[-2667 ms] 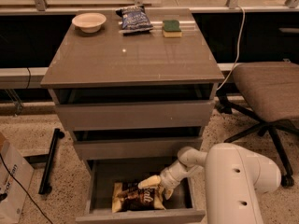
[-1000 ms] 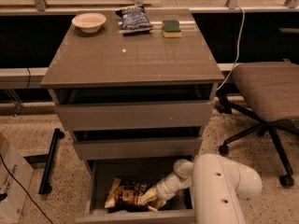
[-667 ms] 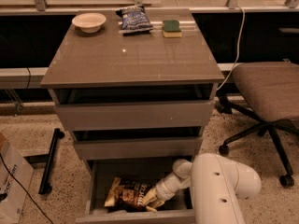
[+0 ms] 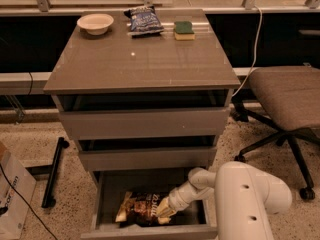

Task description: Pick brown chip bag from bottom drawer and place on counter

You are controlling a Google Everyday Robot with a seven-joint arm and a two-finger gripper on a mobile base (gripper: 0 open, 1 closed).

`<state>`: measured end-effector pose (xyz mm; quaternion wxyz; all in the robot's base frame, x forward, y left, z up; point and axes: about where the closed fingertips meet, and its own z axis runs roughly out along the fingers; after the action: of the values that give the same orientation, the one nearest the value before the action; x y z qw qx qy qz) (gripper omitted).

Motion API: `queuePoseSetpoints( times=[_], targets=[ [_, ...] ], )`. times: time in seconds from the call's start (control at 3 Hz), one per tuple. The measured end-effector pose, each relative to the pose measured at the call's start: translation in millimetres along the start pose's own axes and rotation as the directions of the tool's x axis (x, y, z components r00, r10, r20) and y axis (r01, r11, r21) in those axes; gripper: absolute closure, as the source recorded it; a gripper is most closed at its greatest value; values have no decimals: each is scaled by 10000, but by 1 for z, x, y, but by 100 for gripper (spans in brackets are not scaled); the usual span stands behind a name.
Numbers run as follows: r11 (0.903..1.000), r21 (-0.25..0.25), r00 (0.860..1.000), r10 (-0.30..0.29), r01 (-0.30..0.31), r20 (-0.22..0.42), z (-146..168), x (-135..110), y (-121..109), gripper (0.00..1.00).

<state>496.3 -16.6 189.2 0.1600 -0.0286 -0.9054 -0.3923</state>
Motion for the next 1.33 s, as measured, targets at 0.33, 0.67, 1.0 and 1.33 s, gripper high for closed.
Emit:
queuePoseSetpoints(
  times=[0.33,0.67,1.0,1.33],
  targets=[
    [9990,-242,9982,-374,386,474,-25,0,20,100],
    [9932,-182,9899,-1134,1153,853,-62,12,45,100],
    [9672,235,9591,-2539,2530,1254,-111,38,81,100],
    [9189,1103,9123,-3907,3787,1226,-151,76,115,100]
  ],
)
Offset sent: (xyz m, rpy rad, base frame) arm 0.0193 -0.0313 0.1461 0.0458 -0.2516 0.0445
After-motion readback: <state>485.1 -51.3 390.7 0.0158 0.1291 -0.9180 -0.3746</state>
